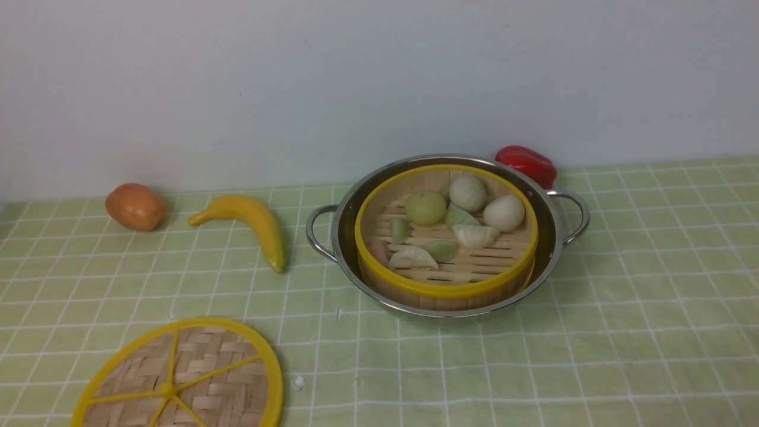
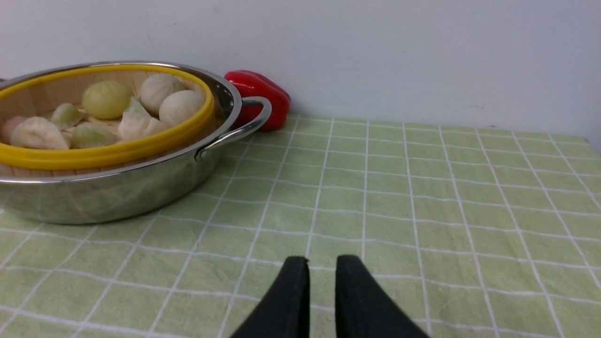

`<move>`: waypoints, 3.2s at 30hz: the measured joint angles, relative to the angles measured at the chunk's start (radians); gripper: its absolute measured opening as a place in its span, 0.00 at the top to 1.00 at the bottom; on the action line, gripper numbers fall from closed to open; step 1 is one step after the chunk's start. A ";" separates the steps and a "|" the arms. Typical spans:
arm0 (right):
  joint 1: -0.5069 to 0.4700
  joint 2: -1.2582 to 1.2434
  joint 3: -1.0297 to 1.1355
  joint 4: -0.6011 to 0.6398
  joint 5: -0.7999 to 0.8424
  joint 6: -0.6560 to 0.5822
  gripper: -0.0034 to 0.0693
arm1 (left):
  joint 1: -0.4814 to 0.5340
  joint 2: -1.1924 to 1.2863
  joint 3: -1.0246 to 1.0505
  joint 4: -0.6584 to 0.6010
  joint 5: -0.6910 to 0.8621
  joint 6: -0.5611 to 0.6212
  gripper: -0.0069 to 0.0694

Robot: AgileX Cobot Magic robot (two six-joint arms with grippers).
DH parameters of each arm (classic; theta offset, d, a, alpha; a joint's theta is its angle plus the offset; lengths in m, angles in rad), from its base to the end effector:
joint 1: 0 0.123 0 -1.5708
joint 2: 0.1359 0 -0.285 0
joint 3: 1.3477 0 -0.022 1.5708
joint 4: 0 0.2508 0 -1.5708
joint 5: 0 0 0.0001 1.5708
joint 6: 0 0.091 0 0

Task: Place the steamer in the pot on the green tablecloth, and put the lid on the steamer.
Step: 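Grasp the bamboo steamer lid lying on the table by its centre knob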

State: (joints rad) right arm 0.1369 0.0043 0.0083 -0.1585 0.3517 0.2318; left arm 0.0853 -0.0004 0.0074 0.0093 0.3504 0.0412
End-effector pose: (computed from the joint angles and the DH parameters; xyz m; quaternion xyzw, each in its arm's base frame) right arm 0.0539 0.0024 0.1789 -0.0051 0.7966 0.0447 0.6028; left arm 0.0533 0.0048 0.1791 -0.0150 0.7958 0.0422 0.6040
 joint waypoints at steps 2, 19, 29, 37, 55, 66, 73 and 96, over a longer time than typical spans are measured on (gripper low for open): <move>0.000 0.000 0.000 0.000 0.000 0.000 0.79 | 0.000 0.000 0.000 0.000 0.000 0.000 0.59; 0.000 0.000 0.000 0.000 -0.001 0.005 0.73 | 0.000 0.000 0.000 0.000 0.000 0.000 0.59; 0.000 0.000 0.000 0.000 -0.001 0.021 0.71 | 0.000 0.000 0.000 -0.009 -0.004 -0.007 0.59; 0.000 0.000 0.000 0.000 -0.001 0.022 0.68 | 0.000 0.000 0.000 -0.307 -0.212 -0.087 0.59; 0.000 0.000 0.000 0.000 -0.001 0.022 0.62 | 0.000 0.372 -0.458 -0.325 0.256 -0.087 0.59; 0.000 0.000 0.000 0.000 -0.001 0.022 0.62 | 0.000 1.066 -0.809 -0.111 0.643 -0.020 0.59; 0.000 0.000 0.000 0.000 -0.001 0.022 0.62 | 0.000 1.410 -0.935 -0.200 0.673 0.203 0.59; 0.000 0.000 0.000 0.000 -0.001 0.022 0.62 | 0.000 1.756 -0.995 -0.237 0.596 0.267 0.75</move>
State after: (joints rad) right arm 0.1369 0.0043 0.0083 -0.1585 0.3508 0.2534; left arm 0.0853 1.7551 -0.9881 -0.2280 0.9462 0.3078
